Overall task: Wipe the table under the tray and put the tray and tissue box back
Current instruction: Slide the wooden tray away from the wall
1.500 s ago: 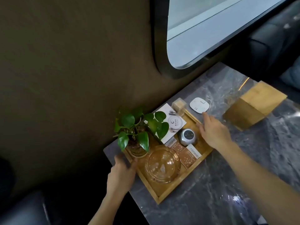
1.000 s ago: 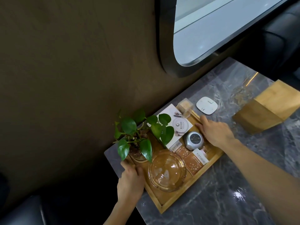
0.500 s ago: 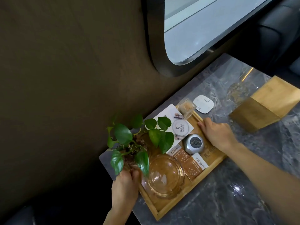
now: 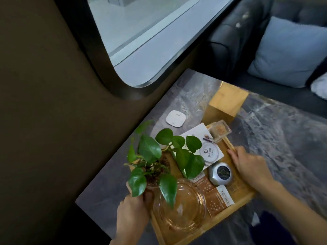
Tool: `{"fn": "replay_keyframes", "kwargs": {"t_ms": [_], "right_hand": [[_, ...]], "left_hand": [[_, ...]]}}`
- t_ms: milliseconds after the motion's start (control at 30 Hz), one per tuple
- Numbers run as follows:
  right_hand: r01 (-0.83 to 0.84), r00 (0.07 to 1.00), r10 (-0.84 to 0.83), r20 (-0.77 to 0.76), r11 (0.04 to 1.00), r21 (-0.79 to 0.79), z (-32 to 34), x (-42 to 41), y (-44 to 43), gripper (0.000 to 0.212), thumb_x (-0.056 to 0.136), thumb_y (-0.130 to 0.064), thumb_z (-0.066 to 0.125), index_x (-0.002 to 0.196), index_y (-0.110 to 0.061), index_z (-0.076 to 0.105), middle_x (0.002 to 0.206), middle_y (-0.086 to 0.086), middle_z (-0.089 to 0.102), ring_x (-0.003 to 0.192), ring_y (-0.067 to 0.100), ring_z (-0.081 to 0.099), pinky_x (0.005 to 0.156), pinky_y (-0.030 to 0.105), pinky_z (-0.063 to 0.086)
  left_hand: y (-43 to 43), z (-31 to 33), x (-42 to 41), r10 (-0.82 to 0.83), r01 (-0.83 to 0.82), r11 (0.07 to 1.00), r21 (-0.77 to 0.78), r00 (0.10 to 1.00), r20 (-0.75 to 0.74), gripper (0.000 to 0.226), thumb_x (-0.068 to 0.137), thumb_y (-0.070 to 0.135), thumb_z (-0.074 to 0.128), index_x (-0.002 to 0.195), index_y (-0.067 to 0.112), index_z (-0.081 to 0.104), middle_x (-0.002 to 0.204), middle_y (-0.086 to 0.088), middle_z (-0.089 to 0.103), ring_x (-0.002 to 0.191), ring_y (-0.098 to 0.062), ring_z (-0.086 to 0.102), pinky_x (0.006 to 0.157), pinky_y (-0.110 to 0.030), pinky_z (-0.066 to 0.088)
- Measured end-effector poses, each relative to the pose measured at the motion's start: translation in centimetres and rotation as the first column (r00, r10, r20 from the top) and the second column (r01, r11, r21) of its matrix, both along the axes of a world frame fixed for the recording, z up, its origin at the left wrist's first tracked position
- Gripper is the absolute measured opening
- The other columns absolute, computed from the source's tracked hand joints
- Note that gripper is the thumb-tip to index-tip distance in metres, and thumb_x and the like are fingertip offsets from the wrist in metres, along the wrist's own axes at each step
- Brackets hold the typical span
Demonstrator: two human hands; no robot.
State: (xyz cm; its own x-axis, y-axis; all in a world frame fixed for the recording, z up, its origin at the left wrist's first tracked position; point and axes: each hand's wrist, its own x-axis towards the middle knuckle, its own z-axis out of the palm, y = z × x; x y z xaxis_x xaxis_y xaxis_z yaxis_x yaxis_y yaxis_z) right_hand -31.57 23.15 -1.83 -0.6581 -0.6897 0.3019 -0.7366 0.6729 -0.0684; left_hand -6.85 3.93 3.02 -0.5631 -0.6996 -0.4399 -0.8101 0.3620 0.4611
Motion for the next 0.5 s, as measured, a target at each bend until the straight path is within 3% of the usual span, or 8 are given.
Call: {"fn": "replay_keyframes", "kwargs": {"t_ms": [133, 200, 300, 400, 500], "right_hand": [[0.135, 0.991, -0.135, -0.001, 0.991, 0.024, 0.4, -0.5, 4.3, 0.065, 0.097, -0.043, 0.014, 0.063, -0.004, 0.053, 0.035, 0.009, 0.051, 0.023, 0.026, 0.045, 0.028, 0.024, 0.030], [0.194, 0.980, -0.197, 0.042, 0.979, 0.066, 0.6, -0.6, 6.5, 0.054, 0.094, -0.041, 0.028, 0.063, -0.004, 0.051, 0.035, 0.008, 0.051, 0.023, 0.026, 0.045, 0.028, 0.020, 0.028], [0.285, 0.951, -0.300, 0.078, 0.945, 0.160, 1.1, -1.0, 9.3, 0.035, 0.087, -0.034, 0.047, 0.067, -0.005, 0.051, 0.035, 0.008, 0.051, 0.024, 0.026, 0.047, 0.034, 0.010, 0.011], [0.397, 0.894, -0.425, 0.143, 0.898, 0.191, 1.2, -2.2, 11.1, 0.024, 0.089, -0.021, 0.055, 0.075, -0.001, 0.054, 0.047, 0.018, 0.061, 0.039, 0.035, 0.058, 0.041, 0.026, 0.031], [0.459, 0.852, -0.496, 0.164, 0.861, 0.219, 1.0, -3.6, 12.2, 0.023, 0.088, -0.016, 0.058, 0.073, 0.001, 0.053, 0.048, 0.021, 0.062, 0.041, 0.038, 0.059, 0.041, 0.036, 0.043]], "left_hand": [[1.4, -0.7, -2.5, -0.147, 0.145, 0.988, -0.053, 0.989, -0.026, 0.041, 0.092, 0.021, 0.041, 0.126, 0.008, 0.023, 0.100, -0.016, 0.068, 0.095, -0.039, 0.062, 0.078, -0.042, 0.047], [2.5, -0.7, -3.9, -0.224, 0.222, 0.973, -0.068, 0.974, -0.020, 0.043, 0.093, 0.024, 0.041, 0.129, 0.007, 0.025, 0.104, -0.016, 0.067, 0.099, -0.038, 0.062, 0.078, -0.040, 0.046], [3.9, -0.8, -6.4, -0.299, 0.297, 0.951, -0.084, 0.954, -0.008, 0.037, 0.094, 0.029, 0.039, 0.120, 0.003, 0.035, 0.104, -0.016, 0.068, 0.099, -0.038, 0.063, 0.080, -0.043, 0.047], [4.8, -1.1, -9.2, -0.353, 0.351, 0.933, -0.074, 0.935, -0.015, 0.034, 0.094, 0.027, 0.039, 0.118, 0.003, 0.033, 0.106, -0.018, 0.067, 0.099, -0.039, 0.063, 0.083, -0.046, 0.050], [5.3, -1.6, -12.1, -0.385, 0.383, 0.922, -0.050, 0.922, -0.036, 0.042, 0.094, 0.026, 0.040, 0.123, 0.000, 0.028, 0.108, -0.021, 0.065, 0.099, -0.042, 0.062, 0.084, -0.049, 0.049]]}}
